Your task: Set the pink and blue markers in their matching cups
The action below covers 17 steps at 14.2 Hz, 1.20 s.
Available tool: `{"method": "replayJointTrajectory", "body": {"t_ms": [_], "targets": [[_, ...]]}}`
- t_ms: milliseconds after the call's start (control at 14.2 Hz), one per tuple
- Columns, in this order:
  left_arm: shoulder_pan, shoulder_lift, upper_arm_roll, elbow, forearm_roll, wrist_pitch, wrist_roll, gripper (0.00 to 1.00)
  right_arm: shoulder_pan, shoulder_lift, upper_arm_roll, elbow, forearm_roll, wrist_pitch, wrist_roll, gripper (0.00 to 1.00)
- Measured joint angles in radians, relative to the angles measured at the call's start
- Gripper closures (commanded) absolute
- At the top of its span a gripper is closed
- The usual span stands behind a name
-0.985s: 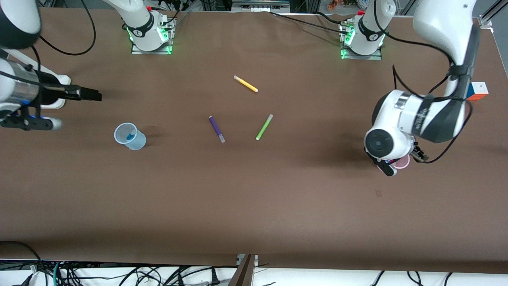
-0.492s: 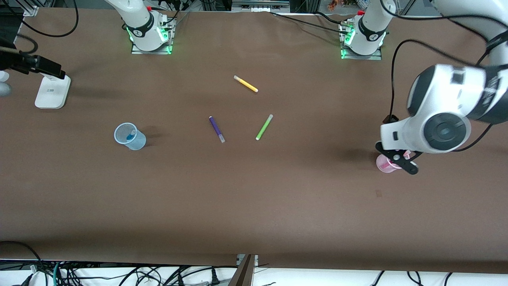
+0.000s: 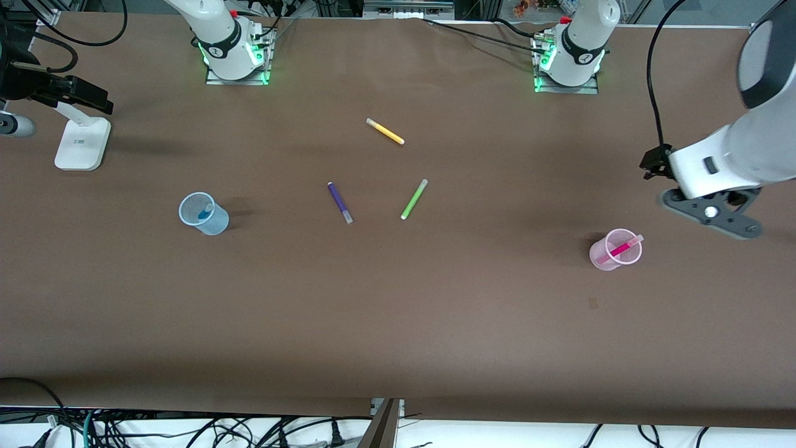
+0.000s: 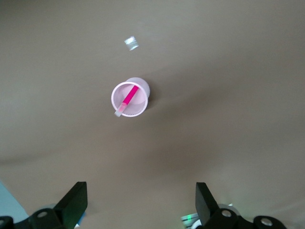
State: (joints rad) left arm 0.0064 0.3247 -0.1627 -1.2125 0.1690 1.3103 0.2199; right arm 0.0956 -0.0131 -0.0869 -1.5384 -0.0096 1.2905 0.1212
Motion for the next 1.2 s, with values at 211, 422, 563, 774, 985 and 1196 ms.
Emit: {"method": "replayJointTrajectory", "body": {"t_ms": [211, 422, 563, 774, 985, 1196], "targets": [[0.033, 0.0, 0.014, -0.003, -0.097, 0.019, -0.099, 0.0, 0.0, 0.001, 0.003, 0.0, 0.0, 0.005, 0.0, 0.0], [0.046, -0.073, 0.056, -0.132, -0.133, 0.233, -0.118, 0.0, 0.0, 0.01, 0.003, 0.007, 0.0, 0.013, -0.001, 0.0], [0.029, -0.195, 0.064, -0.312, -0.138, 0.37, -0.183, 0.0, 0.0, 0.018, 0.003, 0.017, 0.0, 0.016, -0.002, 0.0], [-0.035, -0.32, 0.081, -0.452, -0.138, 0.394, -0.287, 0.0, -0.004, 0.022, 0.003, 0.02, 0.0, 0.018, -0.002, 0.0], [-0.046, -0.338, 0.093, -0.475, -0.138, 0.395, -0.281, 0.0, -0.004, 0.022, 0.003, 0.021, 0.0, 0.019, -0.002, 0.0], [-0.074, -0.338, 0.131, -0.48, -0.138, 0.395, -0.271, 0.0, -0.004, 0.022, 0.003, 0.022, 0.0, 0.019, -0.002, 0.0]]}}
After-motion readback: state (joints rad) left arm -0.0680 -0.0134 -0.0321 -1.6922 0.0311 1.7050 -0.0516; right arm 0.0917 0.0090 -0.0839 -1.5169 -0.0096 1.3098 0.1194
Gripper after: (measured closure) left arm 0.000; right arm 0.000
